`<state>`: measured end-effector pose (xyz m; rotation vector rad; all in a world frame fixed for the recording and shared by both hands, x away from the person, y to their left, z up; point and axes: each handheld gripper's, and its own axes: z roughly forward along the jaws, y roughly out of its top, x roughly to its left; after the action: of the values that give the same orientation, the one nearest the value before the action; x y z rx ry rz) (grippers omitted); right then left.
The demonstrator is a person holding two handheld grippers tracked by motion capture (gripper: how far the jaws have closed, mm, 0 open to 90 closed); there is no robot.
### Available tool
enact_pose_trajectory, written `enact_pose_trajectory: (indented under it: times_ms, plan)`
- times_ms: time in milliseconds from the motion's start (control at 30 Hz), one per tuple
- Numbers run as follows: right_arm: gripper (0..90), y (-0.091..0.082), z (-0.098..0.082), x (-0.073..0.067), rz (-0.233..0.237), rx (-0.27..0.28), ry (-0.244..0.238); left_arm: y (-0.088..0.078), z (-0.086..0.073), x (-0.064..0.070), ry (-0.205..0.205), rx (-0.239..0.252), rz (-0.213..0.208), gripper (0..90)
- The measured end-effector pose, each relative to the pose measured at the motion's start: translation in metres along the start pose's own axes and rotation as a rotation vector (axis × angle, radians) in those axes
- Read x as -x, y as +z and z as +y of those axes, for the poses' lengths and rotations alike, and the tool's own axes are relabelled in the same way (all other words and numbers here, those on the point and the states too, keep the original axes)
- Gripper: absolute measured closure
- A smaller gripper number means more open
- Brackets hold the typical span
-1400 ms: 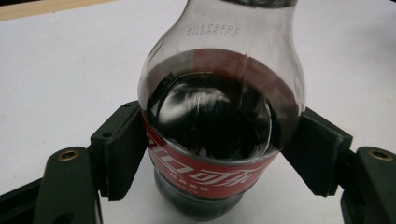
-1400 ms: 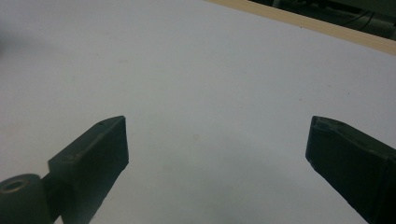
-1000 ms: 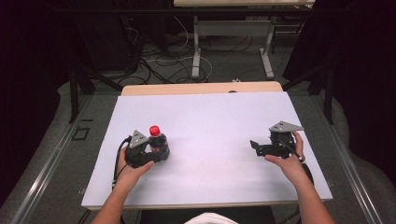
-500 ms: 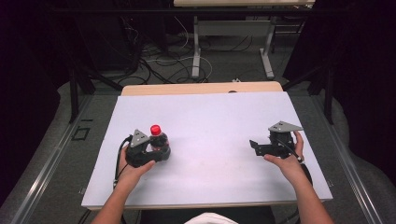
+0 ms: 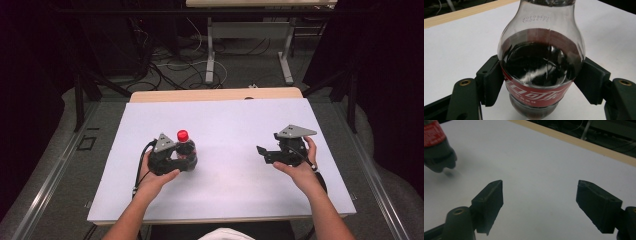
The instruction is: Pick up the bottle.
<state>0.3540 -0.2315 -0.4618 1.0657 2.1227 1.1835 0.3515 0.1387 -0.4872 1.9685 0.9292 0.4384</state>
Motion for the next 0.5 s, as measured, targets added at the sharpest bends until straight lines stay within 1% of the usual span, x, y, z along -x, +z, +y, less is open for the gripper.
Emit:
enact_pose_trajectory:
  times_ms: [67,100,133,200,300,333,367,433,467,500]
  plan:
    - [24.1,-0.002,0.009,-0.005,0.011,0.02,-0.018,0.005,0.005,0.005,0.004,-0.002,-0.013,29.6]
    - [25.4,-0.002,0.013,-0.007,0.016,0.033,-0.019,0.007,0.006,0.008,0.005,0.0,-0.017,29.6]
    - [26.4,-0.003,0.017,-0.009,0.015,0.038,-0.023,0.01,0.009,0.011,0.016,-0.007,-0.021,29.6]
    - [28.1,-0.003,0.025,-0.013,0.031,0.05,-0.02,0.015,0.012,0.017,0.031,-0.004,-0.027,29.6]
    - [30.7,-0.002,0.037,-0.019,0.057,0.056,-0.022,0.02,0.017,0.023,0.056,-0.028,-0.046,29.7]
    - [31.5,-0.002,0.04,-0.021,0.061,0.052,-0.02,0.023,0.018,0.025,0.054,-0.02,-0.051,29.7]
    - [32.4,-0.002,0.044,-0.023,0.061,0.06,-0.017,0.024,0.019,0.028,0.053,-0.012,-0.05,29.7]
    - [33.4,-0.003,0.051,-0.025,0.07,0.068,-0.015,0.027,0.022,0.031,0.065,-0.018,-0.063,29.7]
    - [33.5,-0.004,0.054,-0.027,0.073,0.07,-0.008,0.028,0.022,0.033,0.061,-0.015,-0.061,29.7]
    - [33.7,-0.004,0.057,-0.029,0.078,0.073,-0.007,0.029,0.023,0.035,0.064,-0.018,-0.064,29.7]
